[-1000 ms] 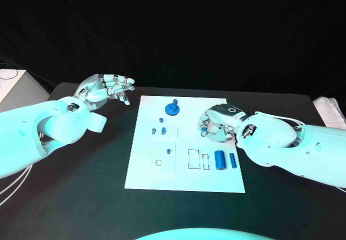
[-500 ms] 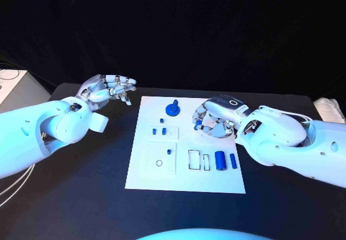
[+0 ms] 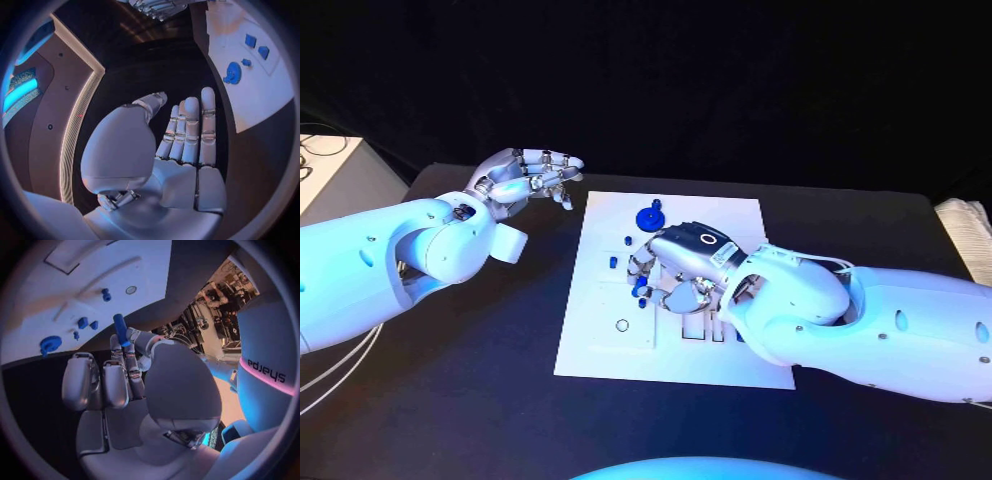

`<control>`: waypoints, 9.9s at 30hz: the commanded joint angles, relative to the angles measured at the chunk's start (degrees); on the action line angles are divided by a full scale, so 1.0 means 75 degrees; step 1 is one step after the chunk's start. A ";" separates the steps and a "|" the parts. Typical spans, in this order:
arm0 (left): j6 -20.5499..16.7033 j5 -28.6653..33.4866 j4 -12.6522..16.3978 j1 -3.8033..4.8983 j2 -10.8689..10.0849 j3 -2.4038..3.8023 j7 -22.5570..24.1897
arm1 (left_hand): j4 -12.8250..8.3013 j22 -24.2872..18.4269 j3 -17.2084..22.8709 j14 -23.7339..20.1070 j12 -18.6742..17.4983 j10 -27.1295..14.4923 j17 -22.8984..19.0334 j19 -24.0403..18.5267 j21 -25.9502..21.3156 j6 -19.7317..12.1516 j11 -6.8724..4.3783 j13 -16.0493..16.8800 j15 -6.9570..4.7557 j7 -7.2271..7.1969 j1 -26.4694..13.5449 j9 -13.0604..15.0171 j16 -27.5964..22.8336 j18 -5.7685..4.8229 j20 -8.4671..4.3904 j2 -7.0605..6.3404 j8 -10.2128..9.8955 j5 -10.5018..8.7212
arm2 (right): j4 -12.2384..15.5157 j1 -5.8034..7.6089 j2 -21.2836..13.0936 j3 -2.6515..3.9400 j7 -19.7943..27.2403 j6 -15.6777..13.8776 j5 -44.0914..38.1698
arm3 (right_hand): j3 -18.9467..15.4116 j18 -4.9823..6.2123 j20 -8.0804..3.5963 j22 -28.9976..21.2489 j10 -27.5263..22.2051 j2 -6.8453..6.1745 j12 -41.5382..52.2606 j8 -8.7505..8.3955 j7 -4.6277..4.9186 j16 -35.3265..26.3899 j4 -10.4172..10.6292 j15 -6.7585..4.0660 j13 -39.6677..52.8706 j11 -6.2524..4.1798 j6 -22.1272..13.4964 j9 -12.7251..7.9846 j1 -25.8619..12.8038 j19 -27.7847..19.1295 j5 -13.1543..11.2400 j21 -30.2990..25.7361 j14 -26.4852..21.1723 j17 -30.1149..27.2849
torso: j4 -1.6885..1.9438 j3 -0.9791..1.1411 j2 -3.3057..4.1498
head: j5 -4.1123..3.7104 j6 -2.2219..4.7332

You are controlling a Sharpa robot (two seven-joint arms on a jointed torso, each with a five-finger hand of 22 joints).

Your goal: Assemble the parts on the task board

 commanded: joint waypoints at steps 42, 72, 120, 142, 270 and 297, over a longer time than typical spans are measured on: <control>0.0204 0.0091 0.0004 -0.0003 0.0083 0.0001 0.0017 | 0.0106 -0.0023 -0.0048 -0.0050 -0.0023 -0.0016 0.0021 0.0006 -0.0075 -0.0060 0.0034 -0.0018 0.0016 0.0020 -0.0012 0.0001 0.0056 0.0105 0.0019 0.0014 0.0064 0.0006 | -0.0752 -0.0913 0.0713 -0.0100 0.0027 -0.0251 -0.0684 | 0.0137 -0.0048 -0.0067 -0.0006 0.0502 0.0158 -0.0029 0.0044 0.0033 0.0045 -0.0196 -0.0049 0.0323 -0.0437 -0.0003 0.0020 0.0230 0.0013 0.0086 0.0001 0.0232 -0.0016 | 0.0003 0.0013 0.0021 | 0.0240 -0.0153; 0.0216 0.0091 -0.0017 -0.0003 0.0066 0.0001 -0.0017 | 0.0118 -0.0027 -0.0051 -0.0055 -0.0022 -0.0019 0.0025 0.0006 -0.0082 -0.0066 0.0034 -0.0022 0.0015 0.0019 -0.0008 0.0000 0.0059 0.0106 0.0021 0.0018 0.0067 0.0007 | -0.0664 -0.0905 0.0701 -0.0100 -0.0060 0.0196 -0.0804 | 0.0152 -0.0051 -0.0062 0.0010 0.0510 0.0143 -0.0055 0.0048 0.0041 0.0053 -0.0216 -0.0042 0.0347 -0.0429 0.0001 0.0040 0.0194 0.0014 0.0096 0.0013 0.0234 -0.0010 | 0.0002 0.0004 0.0013 | 0.0215 -0.0181; 0.0257 0.0093 0.0036 -0.0008 -0.0018 -0.0016 -0.0029 | 0.0132 -0.0033 -0.0055 -0.0063 -0.0027 -0.0039 0.0029 0.0006 -0.0091 -0.0071 0.0033 -0.0030 0.0015 0.0009 0.0002 -0.0001 0.0062 0.0107 0.0022 0.0022 0.0073 0.0007 | -0.0292 -0.0596 -0.0384 -0.0065 0.0797 -0.1270 0.2452 | -0.3153 0.0560 0.0325 -0.2676 -0.1910 0.0020 0.1115 -0.1087 0.0338 -0.1115 0.2044 0.0312 -0.0054 -0.0010 -0.1383 -0.0405 0.1504 -0.1217 0.0510 -0.3701 -0.1209 -0.3242 | -0.0010 0.0000 0.0002 | -0.0199 0.0116; 0.0165 0.0209 0.0465 -0.0182 -0.0411 -0.0025 0.0089 | 0.0128 -0.0038 -0.0055 -0.0077 -0.0028 -0.0059 0.0034 0.0007 -0.0102 -0.0094 0.0026 -0.0037 0.0011 0.0000 0.0042 -0.0006 0.0064 0.0110 0.0021 0.0017 0.0073 0.0010 | 0.0661 0.0080 -0.3405 -0.0317 -0.0433 0.0263 0.3739 | -0.3069 -0.0118 -0.0096 0.0475 0.1529 -0.0072 0.8298 -0.0171 0.0009 0.1019 0.2065 -0.0088 0.8675 -0.0525 -0.0615 -0.0175 -0.0250 0.0177 0.0565 0.0087 0.0414 0.1234 | -0.0165 0.0011 -0.0138 | -0.0876 0.0203; 0.0354 0.0211 0.0573 -0.0262 -0.0484 -0.0025 -0.0063 | 0.0174 -0.0048 -0.0059 -0.0095 -0.0004 -0.0058 0.0046 0.0012 -0.0121 -0.0088 0.0027 -0.0046 0.0012 0.0004 0.0064 -0.0008 0.0074 0.0109 0.0021 0.0044 0.0104 0.0020 | 0.0441 -0.0796 -0.1389 -0.0398 -0.2111 -0.0565 0.4089 | -0.2300 -0.0382 -0.0283 0.1718 0.2533 0.0110 0.9067 0.1273 -0.0411 0.1737 0.2071 -0.0341 1.0592 -0.0870 -0.0154 -0.0149 -0.2061 0.0483 0.1733 0.1411 0.0772 0.3050 | -0.0226 0.0016 -0.0219 | -0.0659 -0.0272; 0.0359 0.0211 0.0575 -0.0262 -0.0503 -0.0025 -0.0108 | 0.0178 -0.0049 -0.0047 -0.0098 -0.0002 -0.0060 0.0048 0.0015 -0.0122 -0.0089 0.0027 -0.0049 0.0011 0.0004 0.0081 -0.0010 0.0075 0.0110 0.0020 0.0063 0.0108 0.0025 | 0.0289 -0.0798 -0.1223 -0.0397 -0.2146 -0.0446 0.3615 | -0.3825 -0.0372 -0.0313 0.1728 0.2518 0.0200 0.8929 0.1564 -0.0433 0.1721 0.2096 -0.0363 1.0601 -0.0889 -0.0273 -0.0049 -0.3229 0.0471 0.0754 0.1335 0.0766 0.3028 | -0.0231 0.0018 -0.0225 | -0.0654 -0.0317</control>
